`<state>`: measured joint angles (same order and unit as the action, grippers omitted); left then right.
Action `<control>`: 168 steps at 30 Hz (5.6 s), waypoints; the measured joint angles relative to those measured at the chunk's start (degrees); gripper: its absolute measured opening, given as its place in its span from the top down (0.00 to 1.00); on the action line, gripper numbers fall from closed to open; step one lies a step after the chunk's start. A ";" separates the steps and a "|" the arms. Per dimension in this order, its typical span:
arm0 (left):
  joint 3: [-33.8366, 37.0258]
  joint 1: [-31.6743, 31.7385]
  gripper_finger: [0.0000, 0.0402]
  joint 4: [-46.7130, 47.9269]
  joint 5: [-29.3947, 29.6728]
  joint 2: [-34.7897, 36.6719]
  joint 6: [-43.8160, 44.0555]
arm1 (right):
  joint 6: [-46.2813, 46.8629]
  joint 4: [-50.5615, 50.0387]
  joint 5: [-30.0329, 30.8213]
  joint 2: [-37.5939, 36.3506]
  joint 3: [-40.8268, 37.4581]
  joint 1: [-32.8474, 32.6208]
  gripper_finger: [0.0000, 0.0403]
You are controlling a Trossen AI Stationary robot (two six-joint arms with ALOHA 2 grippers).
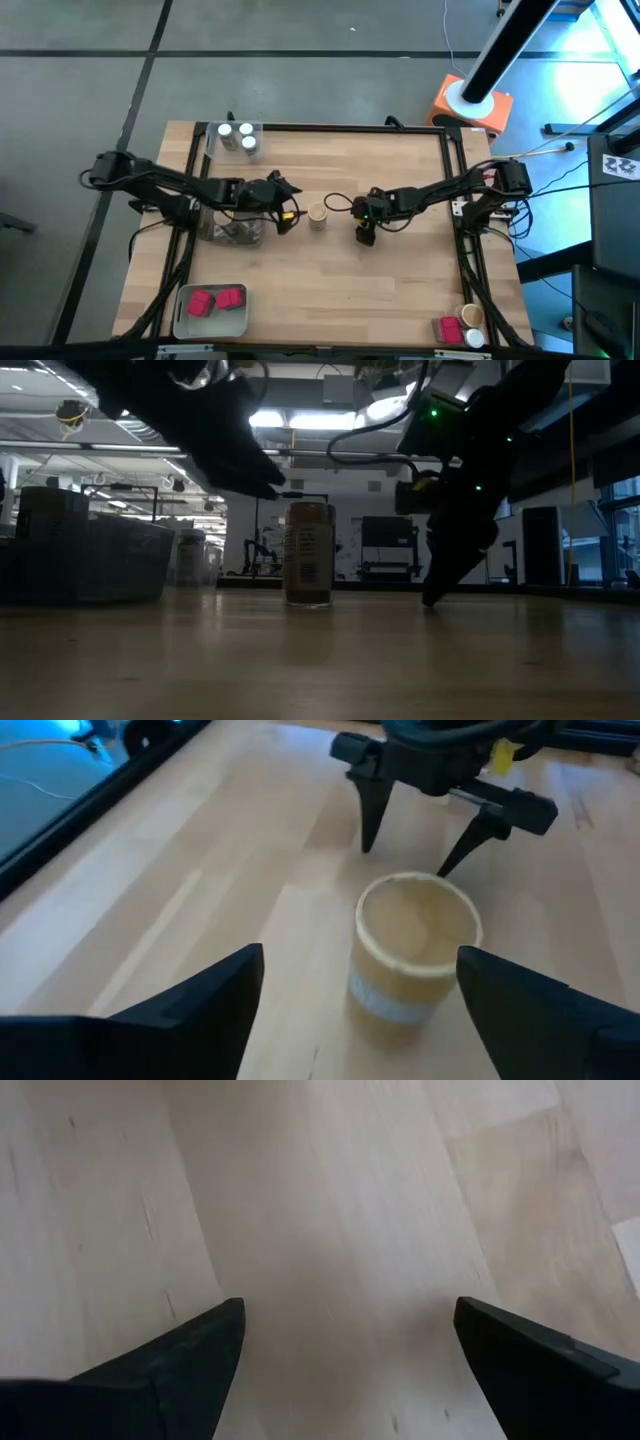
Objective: Sort spices by type
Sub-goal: Put the top brown spice bottle into the black bin
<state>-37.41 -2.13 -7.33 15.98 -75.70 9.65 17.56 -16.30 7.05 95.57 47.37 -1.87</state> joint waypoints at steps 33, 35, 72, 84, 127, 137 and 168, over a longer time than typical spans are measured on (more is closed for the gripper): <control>-5.68 -0.40 0.19 -11.89 -3.18 -15.60 -8.41 | 0.00 1.30 0.06 0.04 -0.02 0.00 0.11; -5.86 -0.55 0.19 -11.68 -3.18 -15.58 -8.53 | 0.00 1.30 0.06 0.04 -0.02 0.00 0.11; -6.83 -0.37 0.35 -3.78 0.47 -15.58 -6.87 | -1.33 3.38 0.04 0.07 -0.02 -0.04 0.11; -6.81 -3.87 0.35 3.70 1.06 -4.21 -6.08 | -1.33 3.46 0.04 0.09 -0.02 -0.04 0.11; 5.91 -7.32 0.35 44.29 1.17 33.31 15.26 | -1.33 6.48 0.02 0.09 -0.02 0.00 0.11; 9.84 -7.32 0.34 39.93 1.19 33.29 15.92 | -1.33 8.68 0.02 0.09 -0.02 0.00 0.11; 6.04 -7.19 0.22 43.80 0.76 31.87 16.21 | -1.33 8.89 -0.09 0.09 -0.02 0.00 0.11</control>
<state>-31.38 -9.32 36.47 16.73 -43.83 25.86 16.23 -7.42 6.96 95.66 47.35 -1.87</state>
